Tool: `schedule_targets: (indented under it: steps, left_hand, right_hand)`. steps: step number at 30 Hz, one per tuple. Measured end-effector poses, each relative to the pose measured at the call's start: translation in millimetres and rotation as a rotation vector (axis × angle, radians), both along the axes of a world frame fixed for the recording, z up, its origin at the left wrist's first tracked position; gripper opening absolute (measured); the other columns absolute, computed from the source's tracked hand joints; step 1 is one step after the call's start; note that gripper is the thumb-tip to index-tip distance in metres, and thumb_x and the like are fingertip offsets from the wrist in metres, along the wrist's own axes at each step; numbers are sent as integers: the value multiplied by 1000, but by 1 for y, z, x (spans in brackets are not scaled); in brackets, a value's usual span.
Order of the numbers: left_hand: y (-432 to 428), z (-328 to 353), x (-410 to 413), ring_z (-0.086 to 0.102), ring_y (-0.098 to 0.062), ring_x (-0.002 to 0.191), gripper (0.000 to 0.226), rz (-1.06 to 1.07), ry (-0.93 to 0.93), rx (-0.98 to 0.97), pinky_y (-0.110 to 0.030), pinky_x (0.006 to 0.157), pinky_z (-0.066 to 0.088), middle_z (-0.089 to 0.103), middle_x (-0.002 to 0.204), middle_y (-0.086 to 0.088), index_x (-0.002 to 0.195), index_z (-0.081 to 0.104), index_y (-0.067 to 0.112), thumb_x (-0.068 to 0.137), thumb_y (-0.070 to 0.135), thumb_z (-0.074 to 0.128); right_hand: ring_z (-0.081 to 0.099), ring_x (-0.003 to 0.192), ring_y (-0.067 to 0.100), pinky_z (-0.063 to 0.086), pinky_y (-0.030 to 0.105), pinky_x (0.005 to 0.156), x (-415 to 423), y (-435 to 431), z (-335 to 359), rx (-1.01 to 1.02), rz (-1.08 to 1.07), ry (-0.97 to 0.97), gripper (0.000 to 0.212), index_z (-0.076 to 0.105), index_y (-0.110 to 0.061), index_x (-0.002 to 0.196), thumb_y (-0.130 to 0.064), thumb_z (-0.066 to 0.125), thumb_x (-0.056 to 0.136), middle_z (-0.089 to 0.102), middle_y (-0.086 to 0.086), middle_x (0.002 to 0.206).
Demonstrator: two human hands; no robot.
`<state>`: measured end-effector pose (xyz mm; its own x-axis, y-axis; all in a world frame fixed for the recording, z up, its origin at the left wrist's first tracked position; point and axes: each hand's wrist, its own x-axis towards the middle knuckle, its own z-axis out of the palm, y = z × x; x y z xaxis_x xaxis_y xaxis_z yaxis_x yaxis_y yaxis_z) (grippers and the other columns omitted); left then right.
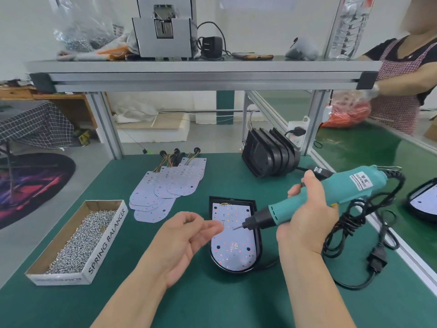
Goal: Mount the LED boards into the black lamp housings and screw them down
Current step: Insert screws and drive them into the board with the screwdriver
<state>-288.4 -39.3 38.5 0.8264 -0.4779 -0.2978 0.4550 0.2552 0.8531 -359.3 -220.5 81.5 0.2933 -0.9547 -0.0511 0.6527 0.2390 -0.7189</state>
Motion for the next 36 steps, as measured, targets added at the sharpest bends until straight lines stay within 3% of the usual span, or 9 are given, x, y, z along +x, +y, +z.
schedule_targets:
  steps: [4,8,11,14,18,23,29,36]
  left_hand:
    - [-7,1,-7,76,-31,84,7,-64,-228,192,-21,68,58,75,89,-22,92,65,-4,88,0,69]
    - [-14,-2,-14,76,-22,79,15,-82,-434,349,-21,72,57,78,82,-8,94,77,11,86,0,71]
    - [-16,-5,-20,75,-17,78,32,-124,-593,391,-20,72,56,77,80,-4,112,71,25,90,2,68]
    - [-17,-6,-23,73,-12,76,37,-129,-706,440,-19,74,55,76,80,2,116,62,36,92,8,68]
    - [-18,-4,-24,69,-9,72,44,-108,-760,462,-15,76,52,76,82,6,119,59,42,91,10,69]
    - [-18,-2,-24,68,-11,71,46,-93,-791,435,-20,77,54,76,82,5,122,60,44,91,11,70]
    - [-18,-2,-26,71,-15,76,58,-94,-801,408,-18,79,53,75,81,2,120,56,55,91,7,69]
    - [-20,-2,-27,71,-16,77,72,-97,-897,443,-29,83,55,75,82,6,119,50,69,92,4,66]
  right_hand:
    - [50,51,9,42,18,49,1,1,10,13,18,-48,22,49,-18,92,-15,71,88,56,-13,53]
    - [51,48,8,43,17,47,2,5,17,0,22,-98,22,50,-15,95,-11,70,89,57,-13,52]
    - [51,48,8,42,16,47,1,13,18,-47,39,-83,23,48,-18,89,-11,70,89,56,-13,52]
    - [49,50,10,41,19,52,0,18,18,-108,48,-84,24,56,-24,76,-10,70,88,55,-13,53]
    - [47,52,11,40,26,58,-1,20,21,-176,68,-86,43,66,-33,54,-9,69,89,53,-13,52]
    - [49,53,12,41,26,59,-3,19,19,-160,54,-105,35,62,-27,60,-8,69,89,55,-14,54]
    - [49,54,11,42,26,58,-5,17,20,-167,61,-100,45,66,-37,52,-11,69,89,54,-14,54]
    - [50,53,11,41,29,61,-5,16,19,-162,62,-89,43,67,-37,55,-12,69,89,54,-13,53]
